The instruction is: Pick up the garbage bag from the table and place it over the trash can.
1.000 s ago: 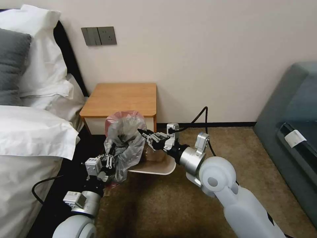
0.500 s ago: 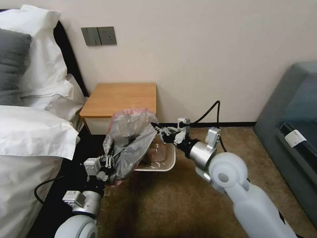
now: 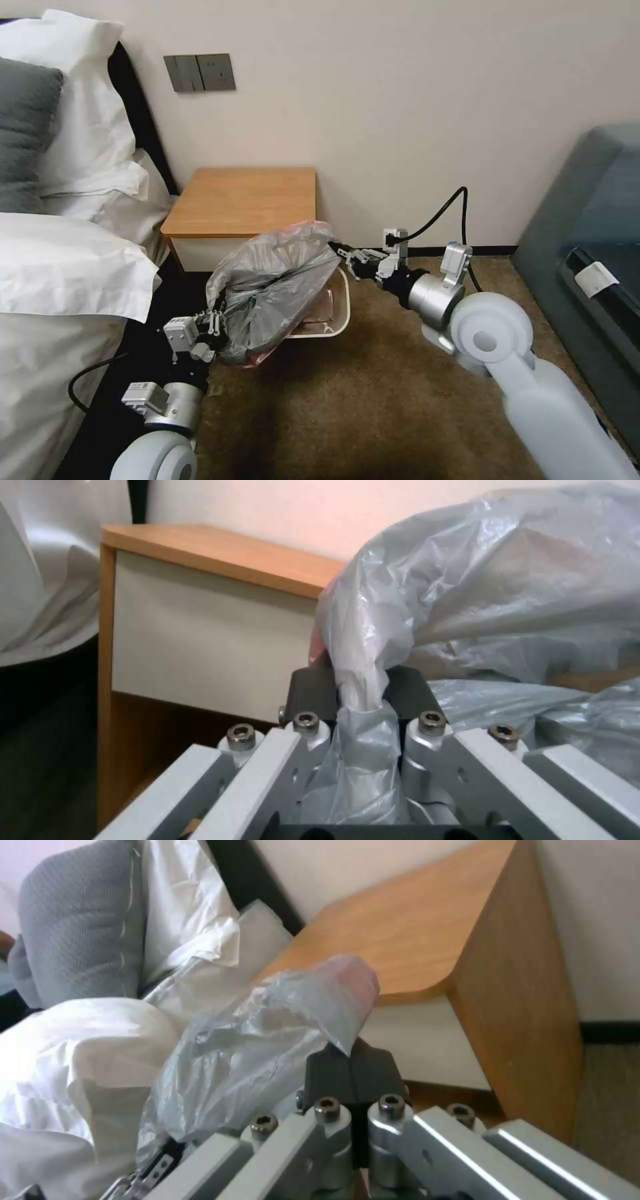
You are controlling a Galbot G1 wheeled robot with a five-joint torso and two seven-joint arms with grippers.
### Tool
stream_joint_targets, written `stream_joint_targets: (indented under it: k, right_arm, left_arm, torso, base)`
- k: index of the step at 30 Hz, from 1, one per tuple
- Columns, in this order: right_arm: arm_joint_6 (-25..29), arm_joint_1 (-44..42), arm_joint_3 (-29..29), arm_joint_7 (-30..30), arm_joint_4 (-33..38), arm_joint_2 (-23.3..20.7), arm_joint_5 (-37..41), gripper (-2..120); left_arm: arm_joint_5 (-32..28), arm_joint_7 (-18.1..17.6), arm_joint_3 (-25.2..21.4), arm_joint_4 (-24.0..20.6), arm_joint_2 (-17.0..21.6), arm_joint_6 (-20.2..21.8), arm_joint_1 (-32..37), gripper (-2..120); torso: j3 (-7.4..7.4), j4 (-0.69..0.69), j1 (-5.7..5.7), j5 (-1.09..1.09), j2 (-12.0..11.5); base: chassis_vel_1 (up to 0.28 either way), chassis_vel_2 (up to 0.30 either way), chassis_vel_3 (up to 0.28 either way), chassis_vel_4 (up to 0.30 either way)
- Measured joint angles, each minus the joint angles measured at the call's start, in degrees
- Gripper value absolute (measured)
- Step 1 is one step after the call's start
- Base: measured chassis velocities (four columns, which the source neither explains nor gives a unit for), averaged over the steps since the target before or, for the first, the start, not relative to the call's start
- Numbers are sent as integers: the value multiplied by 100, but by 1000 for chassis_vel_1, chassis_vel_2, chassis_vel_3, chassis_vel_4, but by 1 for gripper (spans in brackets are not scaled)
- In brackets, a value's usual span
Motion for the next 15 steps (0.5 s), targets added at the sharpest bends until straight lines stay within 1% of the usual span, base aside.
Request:
stream_joint_targets:
  k: [3,5,7,8,9,11,12,13,15]
  right_arm:
    - [-93,41,67,46,-50,-112,408,0]
    - [-110,56,81,70,-55,-137,511,0]
    - [-121,83,112,207,-65,-150,818,0]
    - [-121,83,112,207,-65,-150,818,0]
    - [-122,104,139,359,-70,-140,1120,0]
    - [-122,187,244,985,-80,-63,2081,0]
    - [-122,187,244,985,-80,-63,2081,0]
    - [-112,228,281,1202,-102,-31,2426,0]
    - [-65,282,316,1381,-172,-6,2748,0]
  left_arm:
    - [-79,6,-35,14,-11,19,-46,10]
    - [-124,8,-54,14,-8,29,-61,10]
    - [-189,15,-91,14,-3,50,-79,10]
    - [-189,15,-91,14,-3,50,-79,10]
    - [-206,22,-108,14,-2,55,-84,10]
    - [-234,52,-151,43,-1,56,-92,10]
    - [-234,52,-151,43,-1,56,-92,10]
    - [-246,80,-169,52,-2,56,-90,10]
    - [-266,122,-193,54,-3,55,-76,10]
  torso:
    - [0,0,0,0,0]
    - [0,0,0,0,0]
    - [0,0,0,0,0]
    - [0,0,0,0,0]
    - [0,0,0,0,0]
    - [0,1,0,0,0]
    - [0,1,0,0,0]
    - [0,0,0,0,0]
    - [0,1,0,0,0]
  base:
    - [0,0,0,0]
    - [0,0,0,0]
    - [0,0,0,0]
    - [0,0,0,0]
    - [0,0,0,0]
    - [0,0,0,0]
    - [0,0,0,0]
    - [0,0,0,0]
    - [0,0,0,0]
